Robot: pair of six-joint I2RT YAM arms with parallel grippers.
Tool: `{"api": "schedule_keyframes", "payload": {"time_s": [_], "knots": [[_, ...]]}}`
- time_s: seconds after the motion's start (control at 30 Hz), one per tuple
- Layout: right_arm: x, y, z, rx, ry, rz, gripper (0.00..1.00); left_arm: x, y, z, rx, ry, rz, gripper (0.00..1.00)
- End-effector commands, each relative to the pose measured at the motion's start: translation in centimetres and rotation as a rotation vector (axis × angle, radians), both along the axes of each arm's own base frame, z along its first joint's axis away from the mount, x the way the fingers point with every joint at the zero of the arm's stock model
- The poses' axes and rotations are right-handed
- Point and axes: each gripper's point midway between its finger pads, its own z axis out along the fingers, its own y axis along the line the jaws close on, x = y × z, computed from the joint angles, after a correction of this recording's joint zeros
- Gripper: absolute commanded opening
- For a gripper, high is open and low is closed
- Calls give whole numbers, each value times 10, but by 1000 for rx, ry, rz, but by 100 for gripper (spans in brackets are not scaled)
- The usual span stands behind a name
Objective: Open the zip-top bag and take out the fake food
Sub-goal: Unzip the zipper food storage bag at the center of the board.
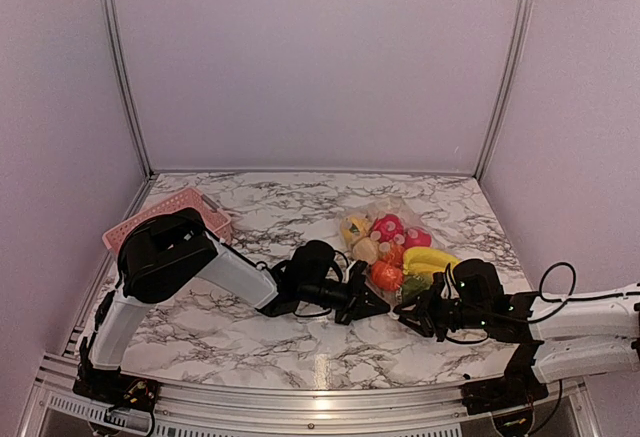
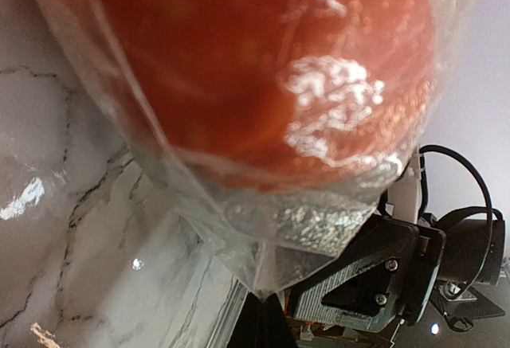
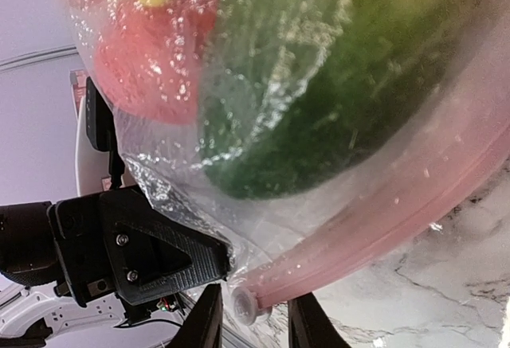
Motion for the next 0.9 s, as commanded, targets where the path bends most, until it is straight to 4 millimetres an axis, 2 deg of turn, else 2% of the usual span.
{"api": "schedule_keyframes", "payload": {"time_s": [0.0,0.4,0.87], "knots": [[4,1,4,22,-13,-33,25,-3,-4,0,-27,-11,-13,0],[7,-2,9,19,-31,-52,20,-6,2,4,-25,-14,-5,0],[7,1,10,25,-25,-42,24,-8,3,5,-27,-2,-2,0]]}}
